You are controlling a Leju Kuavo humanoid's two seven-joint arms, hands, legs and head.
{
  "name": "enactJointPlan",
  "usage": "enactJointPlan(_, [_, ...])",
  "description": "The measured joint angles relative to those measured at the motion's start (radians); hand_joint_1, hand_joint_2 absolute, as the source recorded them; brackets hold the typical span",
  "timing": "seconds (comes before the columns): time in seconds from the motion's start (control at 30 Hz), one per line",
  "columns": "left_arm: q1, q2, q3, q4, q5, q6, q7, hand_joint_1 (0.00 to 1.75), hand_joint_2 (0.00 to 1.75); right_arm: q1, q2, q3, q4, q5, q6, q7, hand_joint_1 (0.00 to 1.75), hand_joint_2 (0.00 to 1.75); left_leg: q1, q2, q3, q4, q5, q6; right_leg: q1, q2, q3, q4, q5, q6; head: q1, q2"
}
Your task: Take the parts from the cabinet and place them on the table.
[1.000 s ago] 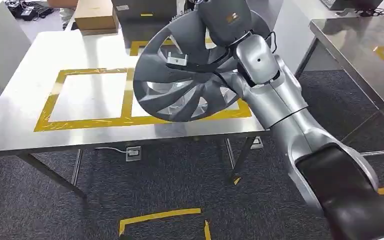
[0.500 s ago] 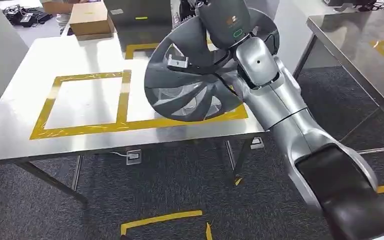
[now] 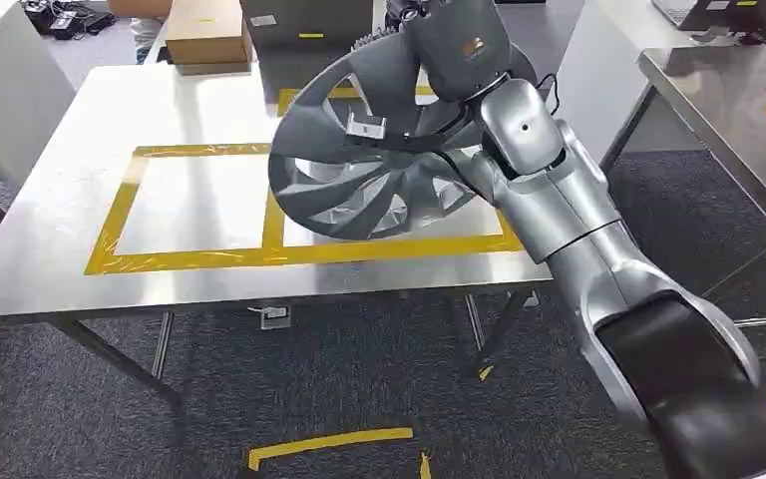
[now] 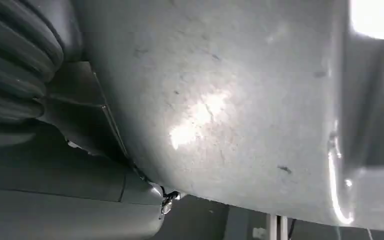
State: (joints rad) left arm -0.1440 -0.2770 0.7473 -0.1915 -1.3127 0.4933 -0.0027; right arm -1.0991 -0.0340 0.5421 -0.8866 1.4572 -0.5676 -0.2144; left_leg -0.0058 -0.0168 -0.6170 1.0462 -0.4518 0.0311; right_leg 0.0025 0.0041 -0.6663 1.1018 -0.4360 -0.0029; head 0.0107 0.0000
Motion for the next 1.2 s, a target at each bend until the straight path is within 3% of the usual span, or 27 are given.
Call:
enactJointPlan(0.03, [0.000,-0.002,0.000,0.000,0.000,0.000,0.000,0.00,1.75,-0.001,0.000,0.000,0.000,0.000,0.000,0.000,1.75,1.75,-0.002,-0.001,0.002,0.000,-0.003,-0.003,0.007,0.000,0.025,-0.049,-0.001,-0.015,-0.002,0.000])
enactJointPlan(0.07, [-0.002,-0.001,0.000,0.000,0.000,0.000,0.000,0.00,1.75,-0.004,0.000,0.000,0.000,-0.001,0.001,0.000,1.75,1.75,-0.004,-0.003,-0.001,0.002,-0.006,-0.008,0.009,-0.002,0.032,-0.067,-0.004,-0.011,-0.004,0.000])
enactJointPlan(0.13, [-0.001,-0.001,0.000,0.000,0.001,0.000,0.000,0.00,1.75,-0.004,0.000,0.000,0.000,-0.002,0.002,-0.003,1.75,1.75,0.001,-0.002,-0.001,-0.002,-0.006,-0.017,0.013,-0.001,0.032,-0.066,-0.005,-0.014,-0.004,0.000])
enactJointPlan(0.23, [0.000,0.000,0.000,-0.001,0.005,0.001,0.000,0.00,1.75,-0.006,0.000,0.000,-0.001,-0.010,0.000,-0.005,1.75,1.75,-0.003,0.003,-0.009,0.022,-0.024,-0.036,-0.006,-0.004,0.053,-0.089,-0.001,-0.021,-0.010,0.000])
enactJointPlan(0.27, [-0.001,0.000,0.000,0.000,0.005,0.002,0.000,0.00,1.75,-0.010,0.000,0.000,-0.001,-0.014,0.000,-0.006,1.75,1.75,0.000,0.004,-0.035,0.079,-0.054,-0.042,-0.008,-0.005,0.056,-0.089,-0.002,-0.023,-0.011,0.000])
enactJointPlan(0.33, [0.001,0.004,0.000,-0.001,0.005,0.002,0.001,0.00,1.75,-0.010,0.001,0.000,0.001,-0.015,-0.002,-0.006,1.75,1.75,0.011,0.006,-0.118,0.231,-0.112,-0.055,-0.010,-0.006,0.060,-0.089,-0.009,-0.026,-0.011,0.000])
enactJointPlan(0.37, [0.002,0.005,0.000,-0.001,0.005,0.003,0.003,0.00,1.75,-0.009,0.001,0.000,0.003,-0.015,-0.006,-0.006,1.75,1.75,0.015,0.007,-0.150,0.282,-0.117,-0.059,-0.011,-0.006,0.062,-0.088,-0.012,-0.024,-0.011,0.000])
enactJointPlan(0.4, [0.002,0.005,0.000,-0.001,0.005,0.006,0.006,0.00,1.75,-0.009,0.001,0.000,0.006,-0.015,-0.010,-0.004,1.75,1.75,0.018,0.008,-0.159,0.282,-0.101,-0.062,-0.013,-0.005,0.066,-0.088,-0.016,-0.021,-0.011,0.000])
enactJointPlan(0.43, [0.002,0.005,0.000,-0.001,0.005,0.007,0.010,0.00,1.75,-0.009,0.001,0.000,0.008,-0.015,-0.012,-0.003,1.75,1.75,0.022,0.010,-0.145,0.243,-0.065,-0.067,-0.016,-0.005,0.071,-0.086,-0.020,-0.017,-0.011,0.000])
enactJointPlan(0.5, [0.002,0.007,0.000,-0.001,0.005,0.007,0.012,0.00,1.75,-0.009,0.001,0.000,0.010,-0.014,-0.016,-0.002,1.75,1.75,0.030,0.016,-0.070,0.073,0.041,-0.077,-0.025,-0.004,0.086,-0.078,-0.037,-0.004,-0.011,0.000])
enactJointPlan(0.53, [0.002,0.007,0.000,0.000,0.004,0.007,0.012,0.00,1.75,-0.010,0.001,0.000,0.010,-0.014,-0.019,-0.001,1.75,1.75,0.030,0.018,-0.044,0.023,0.040,-0.083,-0.025,-0.005,0.088,-0.073,-0.046,0.006,-0.011,0.000])
enactJointPlan(0.57, [0.001,0.007,0.000,0.002,0.004,0.006,0.013,0.00,1.75,-0.014,0.001,0.000,0.011,-0.015,-0.022,0.000,1.75,1.75,0.024,0.016,-0.028,-0.003,0.023,-0.072,-0.020,-0.001,0.083,-0.064,-0.052,0.015,-0.021,0.000])
enactJointPlan(0.6, [-0.001,0.008,0.000,0.001,0.003,0.006,0.018,0.00,1.75,-0.014,0.001,0.000,0.011,-0.014,-0.024,0.000,1.75,1.75,0.025,0.016,-0.032,0.007,0.021,-0.055,-0.017,0.000,0.081,-0.068,-0.050,0.018,-0.017,0.000])
enactJointPlan(0.7, [0.002,0.010,0.000,0.000,0.002,0.007,0.021,0.00,1.75,-0.013,0.001,0.000,0.013,-0.014,-0.031,0.002,1.75,1.75,0.026,0.012,-0.027,0.004,0.012,-0.029,-0.021,-0.002,0.091,-0.075,-0.060,0.034,-0.015,0.000])
enactJointPlan(0.73, [0.002,0.010,0.000,-0.001,0.000,0.008,0.021,0.00,1.75,-0.013,0.000,0.000,0.013,-0.015,-0.031,0.002,1.75,1.75,0.027,0.011,-0.021,0.003,0.009,-0.022,-0.021,-0.003,0.082,-0.051,-0.070,0.037,-0.011,0.000])
enactJointPlan(0.77, [0.001,0.010,0.000,-0.001,-0.001,0.008,0.022,0.00,1.75,-0.014,0.000,0.000,0.013,-0.015,-0.033,0.003,1.75,1.75,0.027,0.011,-0.018,0.002,0.006,-0.017,-0.021,-0.003,0.052,0.004,-0.094,0.037,-0.010,0.000])
enactJointPlan(0.83, [0.000,0.010,0.000,-0.001,-0.002,0.008,0.023,0.00,1.75,-0.012,0.000,0.000,0.015,-0.013,-0.035,0.002,1.75,1.75,0.024,0.011,-0.013,0.003,-0.001,-0.009,-0.018,-0.002,-0.046,0.173,-0.153,0.038,-0.009,0.000])
enactJointPlan(0.87, [0.002,0.010,0.000,-0.001,-0.002,0.008,0.024,0.00,1.75,-0.009,-0.003,0.000,0.019,-0.012,-0.035,0.002,1.75,1.75,0.021,0.010,-0.009,0.003,-0.005,-0.007,-0.017,-0.002,-0.090,0.237,-0.163,0.037,-0.008,0.000])
enactJointPlan(0.9, [0.004,0.010,0.000,-0.001,-0.002,0.008,0.027,0.00,1.75,-0.005,-0.005,0.000,0.021,-0.012,-0.035,0.002,1.75,1.75,0.019,0.007,-0.002,0.003,-0.011,-0.006,-0.016,-0.002,-0.116,0.255,-0.146,0.033,-0.008,0.000])
enactJointPlan(0.93, [0.006,0.010,0.000,-0.001,-0.002,0.008,0.028,0.00,1.75,-0.002,-0.006,0.000,0.023,-0.011,-0.035,0.002,1.75,1.75,0.017,0.005,0.006,0.003,-0.017,-0.006,-0.014,-0.002,-0.114,0.222,-0.106,0.027,-0.007,0.000])
enactJointPlan(1.0, [0.005,0.010,0.000,-0.001,-0.002,0.008,0.030,0.00,1.75,-0.004,-0.010,0.000,0.025,-0.007,-0.037,0.002,1.75,1.75,0.012,0.001,0.029,0.003,-0.031,-0.008,-0.007,-0.001,-0.051,0.049,0.012,0.008,-0.006,0.000])
enactJointPlan(1.03, [0.005,0.010,0.000,-0.001,-0.002,0.008,0.030,0.00,1.75,-0.006,-0.011,0.000,0.025,-0.003,-0.039,0.003,1.75,1.75,0.013,0.000,0.034,0.001,-0.038,-0.010,-0.001,-0.001,-0.018,-0.037,0.054,-0.003,-0.006,0.000])
enactJointPlan(1.07, [0.005,0.008,0.000,0.001,-0.001,0.008,0.031,0.00,1.75,-0.008,-0.011,0.000,0.027,-0.003,-0.041,0.004,1.75,1.75,0.011,0.000,0.038,-0.002,-0.042,-0.015,0.006,-0.001,-0.005,-0.043,0.030,-0.011,-0.012,0.000])
enactJointPlan(1.1, [0.002,0.010,0.000,0.000,0.000,0.008,0.031,0.00,1.75,-0.014,-0.011,0.000,0.028,0.000,-0.040,0.003,1.75,1.75,0.010,-0.003,0.036,0.002,-0.045,-0.022,0.008,-0.001,0.005,-0.075,0.025,-0.011,-0.009,0.000])
enactJointPlan(1.17, [0.003,0.009,0.000,0.000,0.000,0.008,0.032,0.00,1.75,-0.014,-0.012,0.000,0.031,0.001,-0.039,0.002,1.75,1.75,0.013,-0.001,0.040,-0.008,-0.048,-0.033,0.012,0.000,0.005,-0.071,0.018,-0.014,-0.009,0.000])
enactJointPlan(1.2, [0.002,0.010,0.000,0.000,0.000,0.008,0.033,0.00,1.75,-0.015,-0.014,-0.001,0.032,0.000,-0.036,0.002,1.75,1.75,0.006,0.000,0.047,-0.009,-0.054,-0.041,0.001,0.001,0.014,-0.082,0.018,-0.016,-0.009,0.000])
